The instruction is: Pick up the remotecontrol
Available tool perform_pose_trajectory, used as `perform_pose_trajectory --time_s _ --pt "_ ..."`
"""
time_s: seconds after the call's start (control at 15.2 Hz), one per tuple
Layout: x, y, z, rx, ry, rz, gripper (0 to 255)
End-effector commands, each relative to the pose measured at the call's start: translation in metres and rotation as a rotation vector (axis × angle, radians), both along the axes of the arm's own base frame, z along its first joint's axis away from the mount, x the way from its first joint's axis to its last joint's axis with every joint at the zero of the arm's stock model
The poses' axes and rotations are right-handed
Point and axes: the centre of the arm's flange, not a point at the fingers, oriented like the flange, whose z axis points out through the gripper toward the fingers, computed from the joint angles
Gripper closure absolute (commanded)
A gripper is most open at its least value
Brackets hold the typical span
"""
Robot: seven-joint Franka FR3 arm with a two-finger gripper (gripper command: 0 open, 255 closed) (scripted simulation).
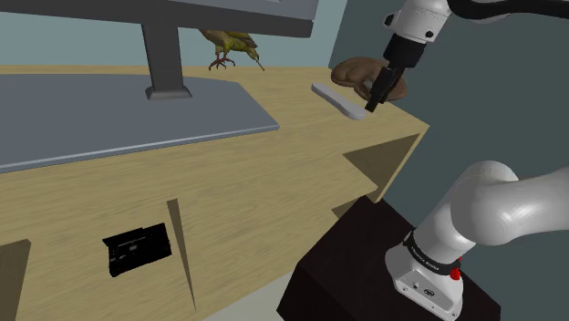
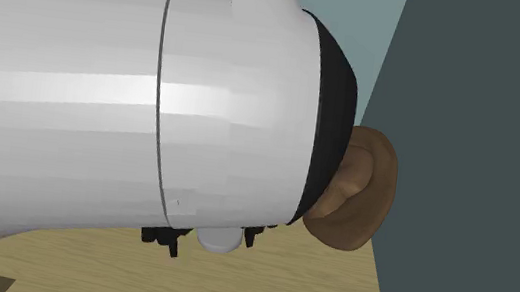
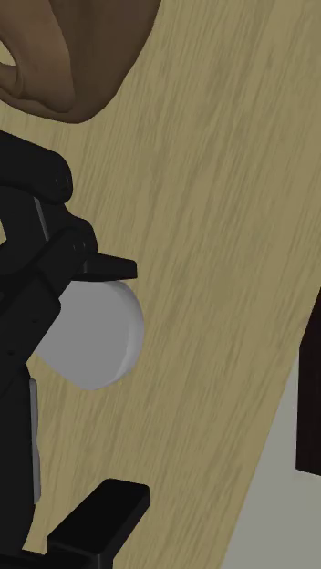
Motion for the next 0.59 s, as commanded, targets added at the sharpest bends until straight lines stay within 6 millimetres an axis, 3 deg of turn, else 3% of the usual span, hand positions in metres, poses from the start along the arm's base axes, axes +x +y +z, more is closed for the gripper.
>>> perform_pose_trajectory --time_s 0.0,0.53 --pt "0.0 0.0 0.0 0.0 0.0 0.0 0" --pt "0.109 -0.022 0.004 -0.005 0.047 -0.245 0"
